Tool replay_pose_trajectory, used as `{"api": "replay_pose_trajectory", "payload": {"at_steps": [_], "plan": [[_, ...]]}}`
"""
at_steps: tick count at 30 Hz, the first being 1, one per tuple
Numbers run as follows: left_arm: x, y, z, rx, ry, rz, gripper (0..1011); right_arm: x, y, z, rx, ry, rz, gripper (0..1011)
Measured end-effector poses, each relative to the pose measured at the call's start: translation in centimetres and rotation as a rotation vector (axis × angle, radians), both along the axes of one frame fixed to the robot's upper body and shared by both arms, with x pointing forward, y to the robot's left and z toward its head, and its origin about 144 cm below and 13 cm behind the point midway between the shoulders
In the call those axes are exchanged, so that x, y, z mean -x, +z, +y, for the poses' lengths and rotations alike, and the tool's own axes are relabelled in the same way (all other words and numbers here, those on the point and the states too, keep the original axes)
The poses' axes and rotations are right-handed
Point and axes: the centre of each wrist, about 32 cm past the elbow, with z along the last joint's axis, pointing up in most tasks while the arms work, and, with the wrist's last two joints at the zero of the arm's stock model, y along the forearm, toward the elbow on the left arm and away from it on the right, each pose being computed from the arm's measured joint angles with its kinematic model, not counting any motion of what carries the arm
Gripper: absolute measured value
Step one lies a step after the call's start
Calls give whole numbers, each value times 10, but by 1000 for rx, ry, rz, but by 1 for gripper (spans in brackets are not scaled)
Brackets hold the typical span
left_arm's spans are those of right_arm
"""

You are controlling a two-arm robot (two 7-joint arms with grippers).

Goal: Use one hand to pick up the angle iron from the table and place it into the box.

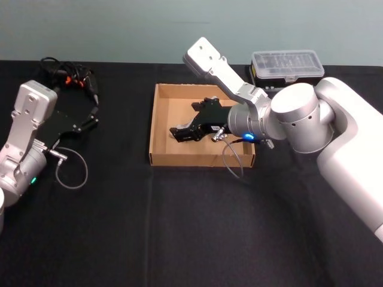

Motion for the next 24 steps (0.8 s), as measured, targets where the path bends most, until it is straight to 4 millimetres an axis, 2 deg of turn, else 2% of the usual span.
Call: {"api": "replay_pose_trajectory", "payload": {"at_steps": [5, 12, 16, 24], "plan": [[0, 0, 0, 0, 0, 0, 1000, 10, 6, -1, -24, -41, -36, 1003], [0, 0, 0, 0, 0, 0, 1000, 33, 14, -9, -66, -138, -118, 1003], [0, 0, 0, 0, 0, 0, 1000, 51, 19, -19, -82, -212, -175, 1002], [0, 0, 0, 0, 0, 0, 1000, 89, 15, -55, -84, -376, -241, 1003]]}}
